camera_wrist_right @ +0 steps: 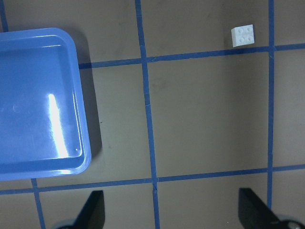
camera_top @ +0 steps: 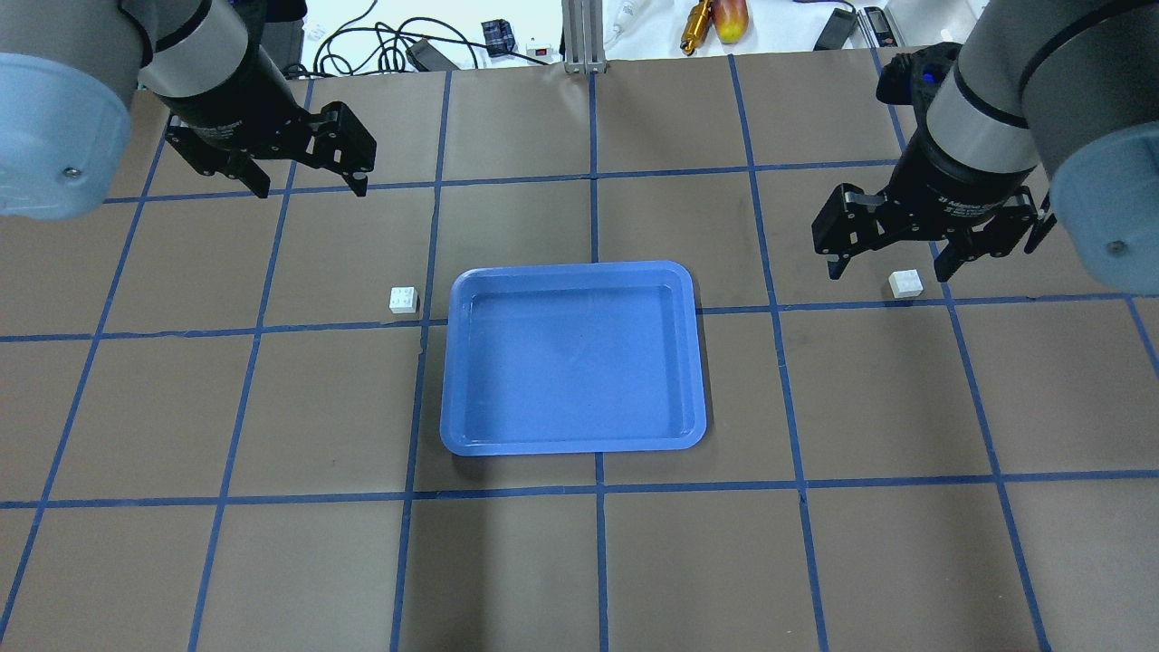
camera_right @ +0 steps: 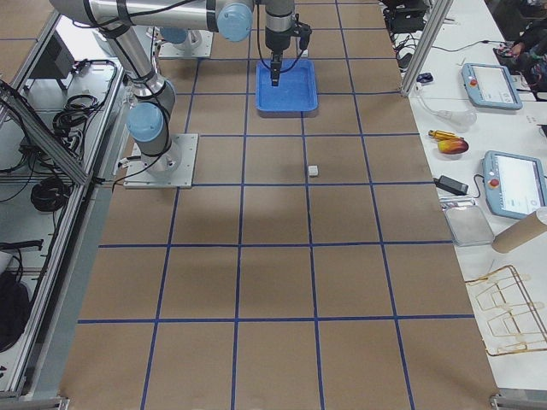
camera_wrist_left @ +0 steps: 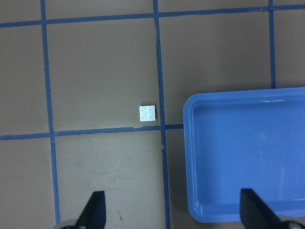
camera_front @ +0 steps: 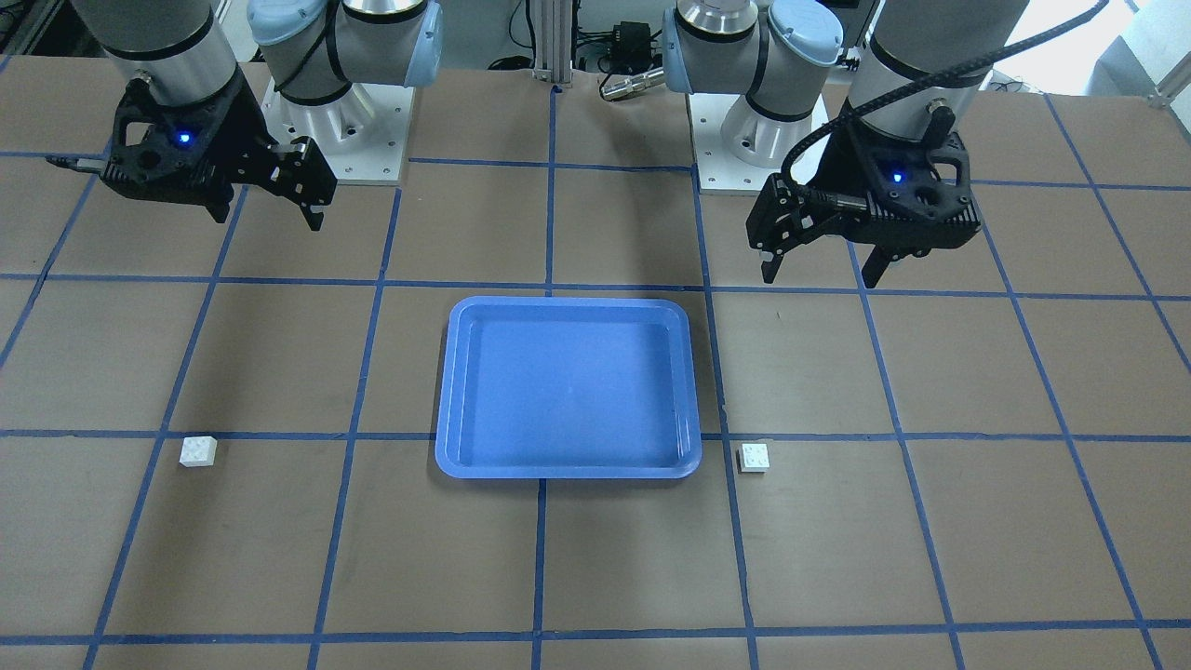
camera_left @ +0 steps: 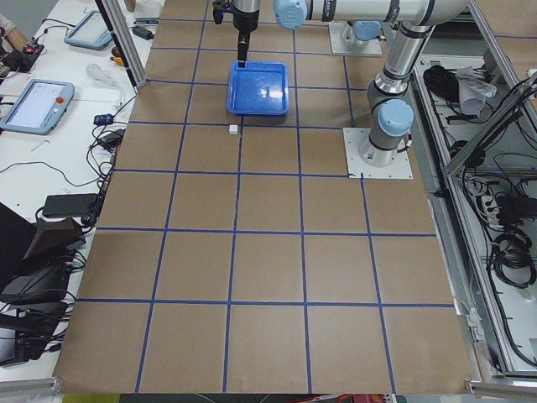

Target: Assemble white blocks and place on blue tray

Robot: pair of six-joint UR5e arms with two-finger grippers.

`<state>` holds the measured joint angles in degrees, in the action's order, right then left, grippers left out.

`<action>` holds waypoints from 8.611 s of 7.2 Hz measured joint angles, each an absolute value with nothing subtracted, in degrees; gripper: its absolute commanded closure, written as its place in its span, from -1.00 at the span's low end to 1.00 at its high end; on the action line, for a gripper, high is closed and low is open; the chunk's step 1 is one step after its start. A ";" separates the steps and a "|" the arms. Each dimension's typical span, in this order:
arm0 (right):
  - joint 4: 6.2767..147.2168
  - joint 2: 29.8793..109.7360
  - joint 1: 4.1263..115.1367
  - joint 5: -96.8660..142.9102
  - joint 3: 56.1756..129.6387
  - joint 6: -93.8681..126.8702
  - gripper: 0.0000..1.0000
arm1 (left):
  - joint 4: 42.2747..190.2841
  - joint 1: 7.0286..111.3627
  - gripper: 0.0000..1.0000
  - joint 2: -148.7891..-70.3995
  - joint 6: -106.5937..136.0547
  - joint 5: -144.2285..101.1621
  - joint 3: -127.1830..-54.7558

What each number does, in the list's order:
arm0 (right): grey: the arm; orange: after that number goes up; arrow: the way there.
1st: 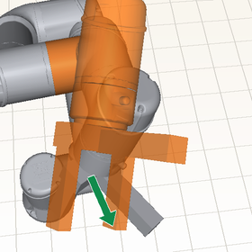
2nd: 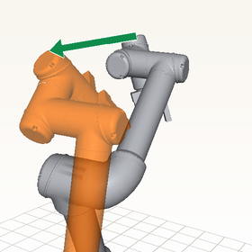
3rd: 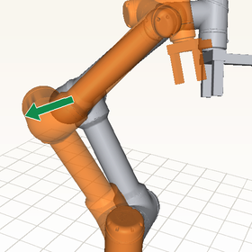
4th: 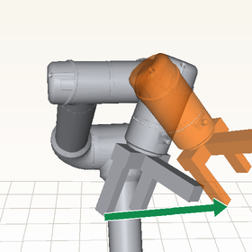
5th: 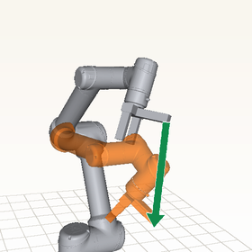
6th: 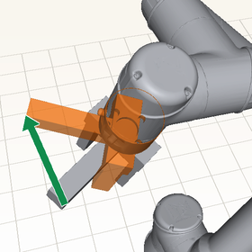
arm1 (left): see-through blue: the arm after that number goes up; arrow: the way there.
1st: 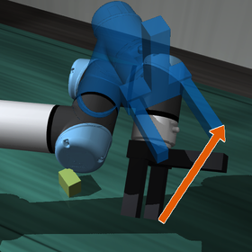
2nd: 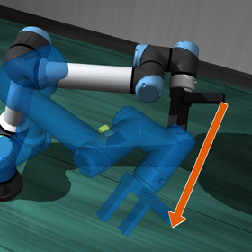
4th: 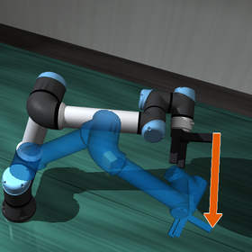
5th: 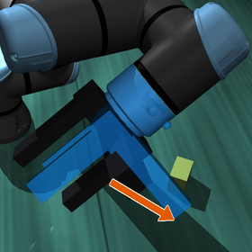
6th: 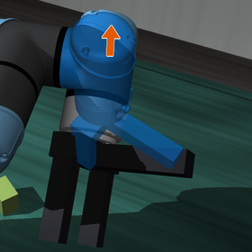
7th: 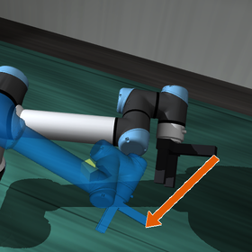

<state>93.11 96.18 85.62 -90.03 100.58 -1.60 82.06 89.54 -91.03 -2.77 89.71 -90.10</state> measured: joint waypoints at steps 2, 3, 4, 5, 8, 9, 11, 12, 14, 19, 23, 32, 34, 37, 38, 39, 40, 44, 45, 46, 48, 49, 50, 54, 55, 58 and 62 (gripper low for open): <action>93.48 95.18 79.52 -89.72 100.57 -18.41 -1.00 | 82.08 89.56 -1.00 -90.95 -2.73 89.73 -90.09; 93.65 94.83 76.50 -89.68 100.58 -27.57 -1.00 | 82.09 89.56 -1.00 -90.91 -2.73 89.74 -90.10; 94.22 93.75 74.32 -89.59 100.58 -35.89 -1.00 | 82.09 89.56 -1.00 -90.90 -2.73 89.74 -90.14; 95.49 92.08 72.68 -89.53 100.57 -43.49 -1.00 | 82.09 89.56 -1.00 -90.86 -2.71 89.74 -90.17; 97.84 87.72 65.54 -84.23 100.55 -64.48 -1.00 | 82.09 89.56 -1.00 -90.87 -2.66 89.74 -90.18; 97.91 85.73 63.15 -82.10 100.49 -71.54 -1.00 | 82.09 89.56 -1.00 -90.88 -2.65 89.74 -90.18; 97.99 81.13 58.65 -77.94 100.22 -85.49 -1.00 | 82.09 89.62 -1.00 -90.87 -2.64 89.74 -90.17; 98.02 78.49 57.00 -75.73 100.03 -91.06 -1.00 | 82.09 89.57 -1.00 -90.85 -2.64 89.74 -90.18; 98.11 74.96 55.87 -73.07 99.51 -97.03 -1.00 | 81.70 89.18 -1.00 -92.96 -2.58 89.79 -89.52; 98.18 66.98 55.72 -67.58 96.37 -112.43 -1.00 | 70.55 88.98 -1.00 -110.87 -4.14 89.95 -89.20; 98.15 59.12 55.86 -65.25 90.07 -121.43 -1.00 | 60.10 89.02 -1.00 -115.02 -7.48 90.16 -96.32; 97.78 55.95 57.37 -62.41 93.12 -130.22 -0.62 | 53.39 87.75 -0.25 -117.89 -9.79 90.73 -101.89; 97.84 55.33 57.39 -62.67 93.23 -130.08 -0.25 | 53.41 87.27 -0.10 -118.14 -8.45 90.69 -102.00; 97.90 55.33 57.39 -62.89 93.18 -130.11 -0.18 | 53.42 87.19 0.71 -118.34 -5.00 90.27 -101.90; 97.95 55.29 57.39 -62.96 93.17 -130.10 -0.18 | 53.40 87.19 0.72 -118.21 -5.04 90.23 -101.83; 97.98 55.30 57.39 -63.15 93.17 -130.09 -0.10 | 53.64 87.20 0.72 -117.63 -5.10 90.22 -101.41; 97.99 55.33 57.39 -63.43 93.14 -130.08 0.04 | 55.24 87.63 0.73 -116.66 -4.86 90.04 -100.29; 98.00 55.53 58.07 -63.63 92.97 -130.08 1.00 | 59.30 99.27 0.73 -113.30 8.56 88.29 -98.71; 97.90 56.13 58.79 -63.63 92.85 -129.99 1.00 | 58.51 103.44 0.73 -113.28 14.26 88.29 -99.51; 97.60 57.21 59.28 -63.48 92.85 -129.76 1.00 | 57.97 106.00 0.73 -113.59 18.05 88.16 -100.71; 96.76 59.01 59.99 -61.71 92.99 -129.41 1.00 | 56.77 108.82 0.73 -114.07 23.39 87.29 -103.34; 96.43 59.80 60.77 -60.46 93.04 -129.25 1.00 | 56.10 109.89 0.73 -114.34 24.45 86.98 -103.82; 96.25 61.13 62.77 -59.52 93.06 -127.50 1.00 | 55.25 110.40 0.73 -114.65 24.84 86.83 -103.93; 96.25 64.86 73.58 -56.13 93.44 -119.73 1.00 | 53.26 110.58 0.51 -115.51 24.66 87.00 -103.80; 96.58 64.94 76.20 -54.22 94.01 -118.42 1.00 | 52.98 110.57 -0.02 -115.80 24.49 87.16 -103.82; 102.52 65.07 82.33 -48.59 97.50 -110.74 1.00 | 52.67 110.56 -0.55 -116.52 24.58 87.45 -103.93; 123.38 66.55 88.25 -48.91 107.26 -95.23 1.00 | 53.34 105.42 -0.08 -113.89 20.41 86.95 -104.26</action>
